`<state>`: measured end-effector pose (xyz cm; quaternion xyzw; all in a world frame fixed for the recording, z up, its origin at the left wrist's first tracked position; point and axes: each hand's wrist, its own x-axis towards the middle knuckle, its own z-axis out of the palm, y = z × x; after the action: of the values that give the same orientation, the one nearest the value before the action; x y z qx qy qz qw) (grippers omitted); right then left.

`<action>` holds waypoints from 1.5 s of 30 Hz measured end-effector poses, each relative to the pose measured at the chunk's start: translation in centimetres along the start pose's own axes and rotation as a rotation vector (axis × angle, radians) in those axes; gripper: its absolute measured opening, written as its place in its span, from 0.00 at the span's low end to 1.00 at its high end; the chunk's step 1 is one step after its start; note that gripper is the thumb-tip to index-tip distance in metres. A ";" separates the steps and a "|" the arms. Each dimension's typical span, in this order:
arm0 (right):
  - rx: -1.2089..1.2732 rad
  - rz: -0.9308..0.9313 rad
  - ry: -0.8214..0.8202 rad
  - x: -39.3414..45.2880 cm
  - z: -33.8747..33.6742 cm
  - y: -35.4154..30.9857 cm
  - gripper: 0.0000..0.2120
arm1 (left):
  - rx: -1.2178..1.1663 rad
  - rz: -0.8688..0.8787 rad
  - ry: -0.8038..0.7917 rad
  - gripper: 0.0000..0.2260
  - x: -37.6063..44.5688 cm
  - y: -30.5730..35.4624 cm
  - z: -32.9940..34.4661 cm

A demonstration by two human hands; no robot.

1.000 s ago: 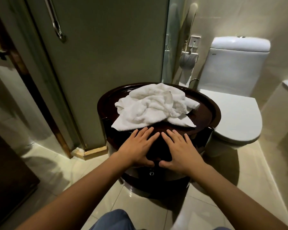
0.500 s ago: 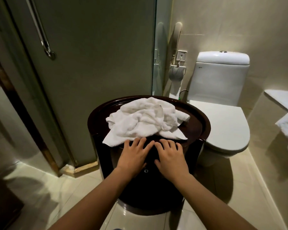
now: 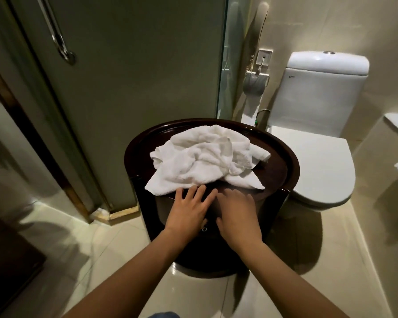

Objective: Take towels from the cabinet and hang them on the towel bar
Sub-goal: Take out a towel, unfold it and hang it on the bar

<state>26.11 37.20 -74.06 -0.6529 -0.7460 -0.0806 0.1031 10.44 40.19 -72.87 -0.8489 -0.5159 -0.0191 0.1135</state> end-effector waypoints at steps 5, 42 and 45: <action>0.039 -0.078 -0.300 -0.3 -4.9 0.0 0.37 | -0.184 -0.003 -0.302 0.38 -0.4 0.2 -4.6; 0.138 0.016 -0.759 21.8 -22.2 5.9 0.41 | -0.328 -0.084 -0.643 0.42 14.8 -13.3 -21.8; 0.133 0.032 -0.799 23.2 -18.1 6.0 0.46 | -0.328 -0.064 -0.647 0.47 16.5 -13.5 -17.3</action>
<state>29.96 55.64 -50.69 -0.6361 -0.7208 0.2297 -0.1516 7.74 56.80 -51.25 -0.8012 -0.5417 0.1645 -0.1938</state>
